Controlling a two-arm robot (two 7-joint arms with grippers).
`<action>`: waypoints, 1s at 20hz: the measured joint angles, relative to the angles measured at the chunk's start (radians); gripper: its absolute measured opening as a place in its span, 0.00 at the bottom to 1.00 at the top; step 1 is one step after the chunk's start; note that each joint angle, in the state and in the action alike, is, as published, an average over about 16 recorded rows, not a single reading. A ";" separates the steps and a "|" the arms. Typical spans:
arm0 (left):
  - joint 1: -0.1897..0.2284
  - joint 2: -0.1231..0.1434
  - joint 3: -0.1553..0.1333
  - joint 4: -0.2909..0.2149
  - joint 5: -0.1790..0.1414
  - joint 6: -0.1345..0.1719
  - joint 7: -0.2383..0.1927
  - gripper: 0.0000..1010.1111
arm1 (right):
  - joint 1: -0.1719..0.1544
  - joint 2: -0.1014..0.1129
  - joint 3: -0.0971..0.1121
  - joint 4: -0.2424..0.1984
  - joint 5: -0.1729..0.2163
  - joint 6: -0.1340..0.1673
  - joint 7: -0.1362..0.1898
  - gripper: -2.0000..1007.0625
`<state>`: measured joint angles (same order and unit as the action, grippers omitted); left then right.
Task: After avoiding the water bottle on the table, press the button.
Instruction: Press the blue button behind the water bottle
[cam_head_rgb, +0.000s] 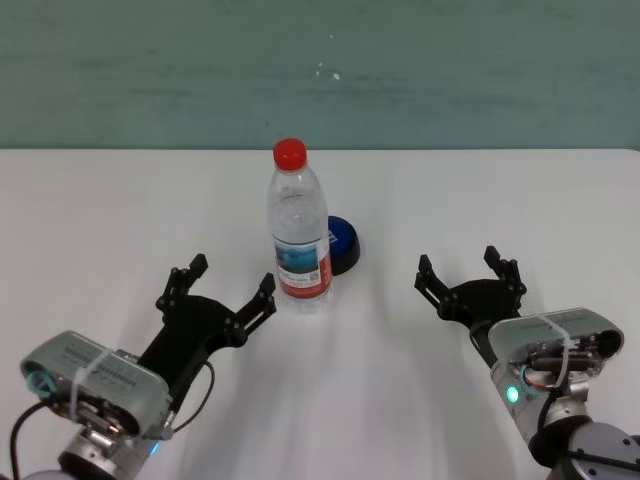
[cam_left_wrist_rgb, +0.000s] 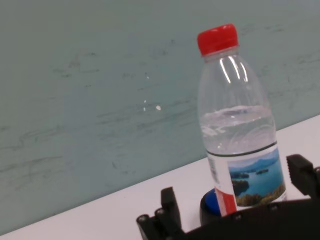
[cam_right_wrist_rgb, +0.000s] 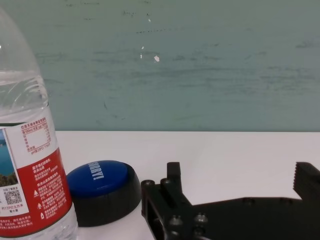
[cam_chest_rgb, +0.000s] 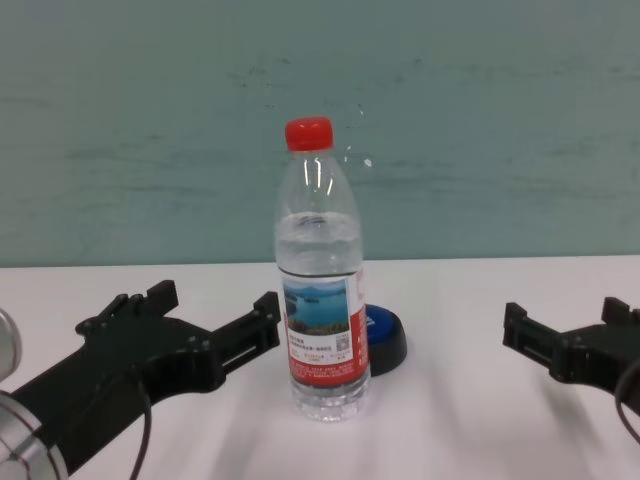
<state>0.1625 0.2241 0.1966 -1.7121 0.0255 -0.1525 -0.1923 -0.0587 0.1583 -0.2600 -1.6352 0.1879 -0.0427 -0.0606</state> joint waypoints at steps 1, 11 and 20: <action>0.000 0.000 0.001 0.001 0.000 0.000 0.000 1.00 | 0.000 0.000 0.000 0.000 0.000 0.000 0.000 1.00; -0.006 -0.002 0.005 0.007 0.007 -0.002 0.002 1.00 | 0.000 0.000 0.000 0.000 0.000 0.000 0.000 1.00; -0.012 -0.003 0.007 0.016 0.012 -0.001 0.005 1.00 | 0.000 0.000 0.000 0.000 0.000 0.000 0.000 1.00</action>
<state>0.1505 0.2208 0.2038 -1.6962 0.0376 -0.1533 -0.1877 -0.0587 0.1583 -0.2600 -1.6352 0.1879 -0.0427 -0.0606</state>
